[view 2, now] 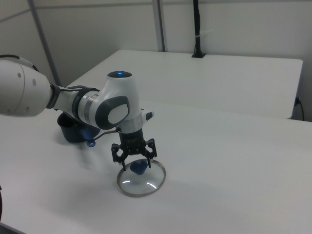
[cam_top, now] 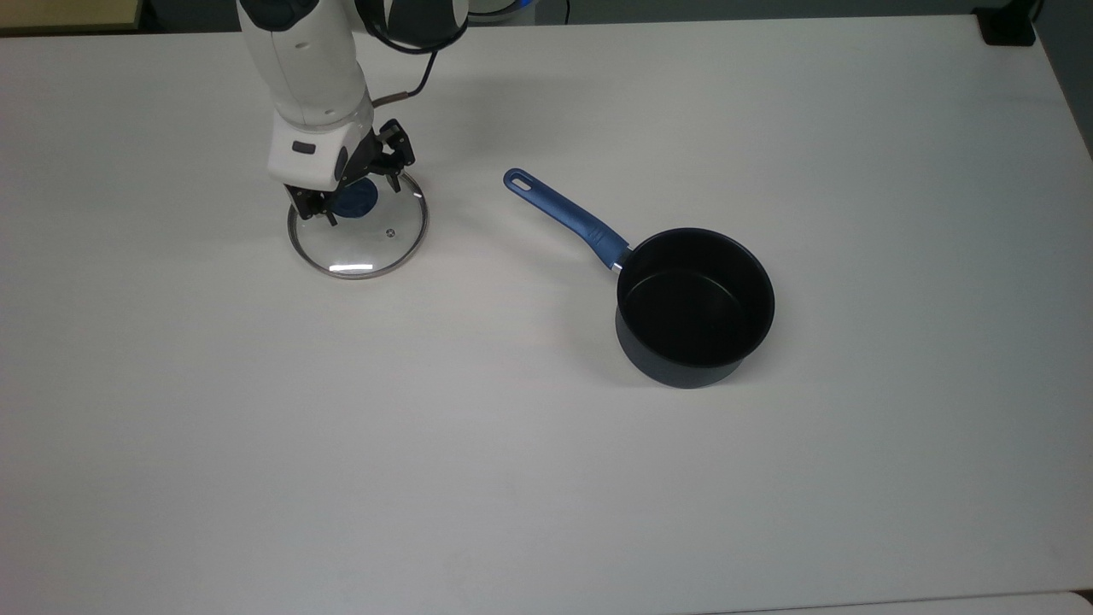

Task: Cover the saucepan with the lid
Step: 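Lower the gripper and close it on the blue knob, then lift the glass lid and carry it toward the black saucepan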

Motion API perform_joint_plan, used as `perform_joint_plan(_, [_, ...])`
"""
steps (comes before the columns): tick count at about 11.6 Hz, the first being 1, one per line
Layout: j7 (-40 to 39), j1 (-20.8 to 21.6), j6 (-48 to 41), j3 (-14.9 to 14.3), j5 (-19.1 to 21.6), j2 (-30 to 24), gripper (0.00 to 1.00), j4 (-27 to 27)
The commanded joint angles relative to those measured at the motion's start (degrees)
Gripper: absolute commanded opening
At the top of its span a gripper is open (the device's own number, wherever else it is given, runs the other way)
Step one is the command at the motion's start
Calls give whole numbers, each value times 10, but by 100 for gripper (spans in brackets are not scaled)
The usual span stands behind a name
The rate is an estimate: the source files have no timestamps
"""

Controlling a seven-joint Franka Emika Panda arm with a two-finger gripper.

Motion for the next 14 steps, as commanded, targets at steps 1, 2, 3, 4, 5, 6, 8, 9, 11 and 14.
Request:
perform_joint_plan(1, [20, 2, -1, 0, -2, 2, 34, 19])
perform_joint_plan(2, [20, 1, -9, 0, -1, -2, 17, 24])
perform_joint_plan(3, [20, -1, -40, 0, -2, -6, 16, 38])
perform_joint_plan(4, [19, 0, -78, 0, -1, -6, 16, 64])
perform_joint_plan(5, [19, -1, -115, 0, -2, -11, 16, 87])
perform_joint_plan(6, [21, 2, -157, 1, 0, -24, 16, 112])
perform_joint_plan(8, [83, 16, -251, 28, 2, -29, 16, 209])
perform_joint_plan(9, [149, 33, -279, 43, 3, -20, 16, 259])
perform_joint_plan(11, [295, 88, -299, 68, -1, 6, 16, 318])
perform_joint_plan(14, [431, 191, -292, 75, -4, 113, 16, 444])
